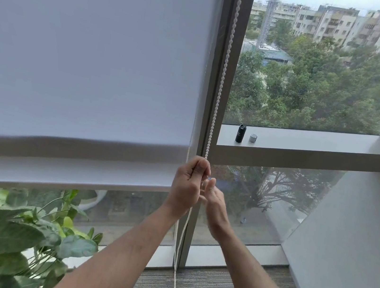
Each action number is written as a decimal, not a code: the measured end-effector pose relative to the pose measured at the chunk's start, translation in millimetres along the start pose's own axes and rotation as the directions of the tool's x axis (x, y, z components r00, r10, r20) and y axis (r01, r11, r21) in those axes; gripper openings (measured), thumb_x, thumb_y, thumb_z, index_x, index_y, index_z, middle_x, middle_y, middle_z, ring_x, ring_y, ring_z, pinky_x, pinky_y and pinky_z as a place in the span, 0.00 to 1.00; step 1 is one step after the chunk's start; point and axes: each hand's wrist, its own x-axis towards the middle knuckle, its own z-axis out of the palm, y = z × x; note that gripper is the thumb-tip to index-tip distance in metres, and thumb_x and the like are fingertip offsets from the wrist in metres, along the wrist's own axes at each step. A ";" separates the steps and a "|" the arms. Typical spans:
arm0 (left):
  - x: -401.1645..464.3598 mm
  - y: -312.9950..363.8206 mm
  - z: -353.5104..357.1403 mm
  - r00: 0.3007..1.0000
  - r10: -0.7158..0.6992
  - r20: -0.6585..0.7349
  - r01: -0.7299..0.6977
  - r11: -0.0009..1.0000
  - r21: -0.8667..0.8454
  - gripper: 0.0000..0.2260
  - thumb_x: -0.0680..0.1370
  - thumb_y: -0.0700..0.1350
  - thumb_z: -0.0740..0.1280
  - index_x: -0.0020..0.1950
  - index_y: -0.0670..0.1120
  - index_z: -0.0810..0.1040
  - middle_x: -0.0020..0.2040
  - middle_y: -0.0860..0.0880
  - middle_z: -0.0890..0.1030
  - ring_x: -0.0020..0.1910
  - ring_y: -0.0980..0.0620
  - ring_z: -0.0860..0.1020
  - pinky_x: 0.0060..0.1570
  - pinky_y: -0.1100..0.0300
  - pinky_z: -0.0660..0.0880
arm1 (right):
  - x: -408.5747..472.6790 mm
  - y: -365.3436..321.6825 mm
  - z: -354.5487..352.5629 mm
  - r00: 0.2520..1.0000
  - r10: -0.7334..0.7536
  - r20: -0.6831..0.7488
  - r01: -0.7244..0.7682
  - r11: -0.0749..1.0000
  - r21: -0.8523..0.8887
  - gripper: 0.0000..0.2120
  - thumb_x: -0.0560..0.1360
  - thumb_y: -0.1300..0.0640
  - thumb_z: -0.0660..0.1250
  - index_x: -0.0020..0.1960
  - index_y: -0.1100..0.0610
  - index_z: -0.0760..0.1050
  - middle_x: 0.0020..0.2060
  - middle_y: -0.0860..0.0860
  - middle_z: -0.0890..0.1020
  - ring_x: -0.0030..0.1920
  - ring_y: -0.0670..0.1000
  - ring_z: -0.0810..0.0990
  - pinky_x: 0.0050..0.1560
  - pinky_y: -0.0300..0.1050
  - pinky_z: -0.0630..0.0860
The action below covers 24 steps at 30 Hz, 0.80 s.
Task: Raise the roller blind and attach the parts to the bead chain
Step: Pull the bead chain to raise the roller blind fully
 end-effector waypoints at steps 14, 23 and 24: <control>-41.7 -58.9 -9.5 0.986 -0.157 0.046 0.154 0.985 0.077 0.15 0.80 0.42 0.59 0.35 0.53 0.73 0.28 0.57 0.67 0.28 0.56 0.62 0.28 0.64 0.60 | 24.1 -108.9 24.1 0.936 -0.343 -0.077 0.351 0.907 0.230 0.16 0.82 0.52 0.55 0.41 0.54 0.77 0.24 0.42 0.66 0.24 0.43 0.60 0.24 0.38 0.57; -41.6 -64.4 -31.4 0.910 -0.322 0.261 0.286 0.944 0.166 0.16 0.77 0.46 0.58 0.35 0.44 0.80 0.32 0.49 0.81 0.33 0.53 0.76 0.36 0.59 0.72 | 5.5 -68.5 25.3 0.946 -0.284 -0.155 0.307 0.939 0.152 0.17 0.81 0.53 0.57 0.35 0.52 0.75 0.22 0.44 0.64 0.22 0.43 0.60 0.22 0.37 0.57; -38.3 -65.1 -34.1 0.904 -0.337 0.262 0.293 0.937 0.193 0.16 0.75 0.47 0.57 0.35 0.41 0.79 0.32 0.48 0.80 0.34 0.52 0.76 0.37 0.55 0.72 | 3.2 -62.9 25.5 0.950 -0.271 -0.154 0.293 0.946 0.141 0.18 0.81 0.53 0.58 0.34 0.51 0.76 0.22 0.43 0.65 0.23 0.43 0.61 0.22 0.36 0.58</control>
